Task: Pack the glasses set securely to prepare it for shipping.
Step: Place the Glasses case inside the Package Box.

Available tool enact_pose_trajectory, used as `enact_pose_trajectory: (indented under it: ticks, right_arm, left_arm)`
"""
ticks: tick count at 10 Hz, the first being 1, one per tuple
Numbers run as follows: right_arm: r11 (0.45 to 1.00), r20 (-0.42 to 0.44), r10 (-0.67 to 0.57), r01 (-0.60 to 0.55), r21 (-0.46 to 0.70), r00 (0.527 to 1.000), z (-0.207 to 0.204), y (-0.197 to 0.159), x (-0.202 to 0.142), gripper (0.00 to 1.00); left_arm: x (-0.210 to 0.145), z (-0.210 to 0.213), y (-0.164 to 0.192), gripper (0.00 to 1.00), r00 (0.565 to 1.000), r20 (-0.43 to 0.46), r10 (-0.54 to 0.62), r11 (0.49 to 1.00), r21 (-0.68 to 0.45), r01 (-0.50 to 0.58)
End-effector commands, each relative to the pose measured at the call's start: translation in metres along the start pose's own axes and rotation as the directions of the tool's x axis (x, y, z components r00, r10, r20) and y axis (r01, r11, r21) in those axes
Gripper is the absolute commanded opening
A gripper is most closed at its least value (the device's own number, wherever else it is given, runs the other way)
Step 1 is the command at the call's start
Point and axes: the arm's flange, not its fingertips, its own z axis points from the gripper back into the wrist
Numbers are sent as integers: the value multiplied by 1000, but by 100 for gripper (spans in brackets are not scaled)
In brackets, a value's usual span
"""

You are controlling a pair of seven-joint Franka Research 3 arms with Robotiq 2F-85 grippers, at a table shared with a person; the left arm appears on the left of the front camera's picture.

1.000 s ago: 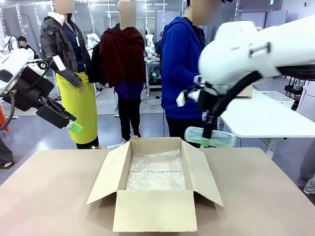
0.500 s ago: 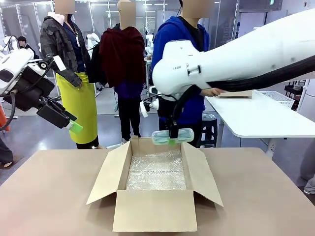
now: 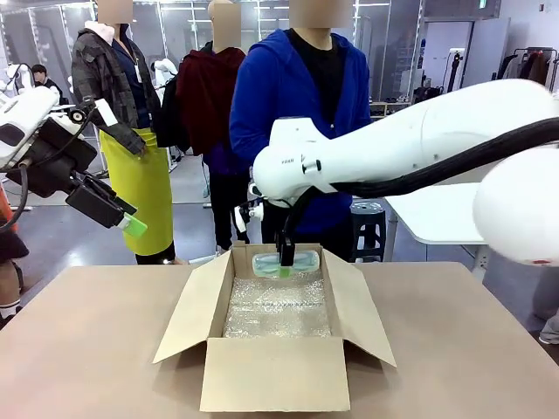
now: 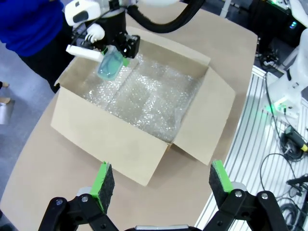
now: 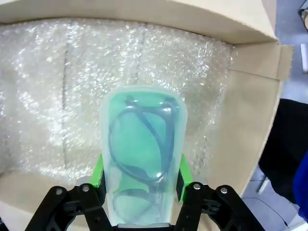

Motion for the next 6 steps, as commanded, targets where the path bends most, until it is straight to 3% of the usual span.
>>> enact_pose_trajectory:
  ticks: [1, 6]
  right_arm:
    - [999, 33, -50, 50, -12, 998, -15, -8, 7, 33]
    - [995, 48, -94, 93, 34, 994, -54, -23, 1, 33]
  left_arm:
    - [0, 3, 1, 100, 1000, 13, -18, 1000, -24, 18]
    - [0, 3, 1, 100, 1000, 13, -18, 1000, -24, 18]
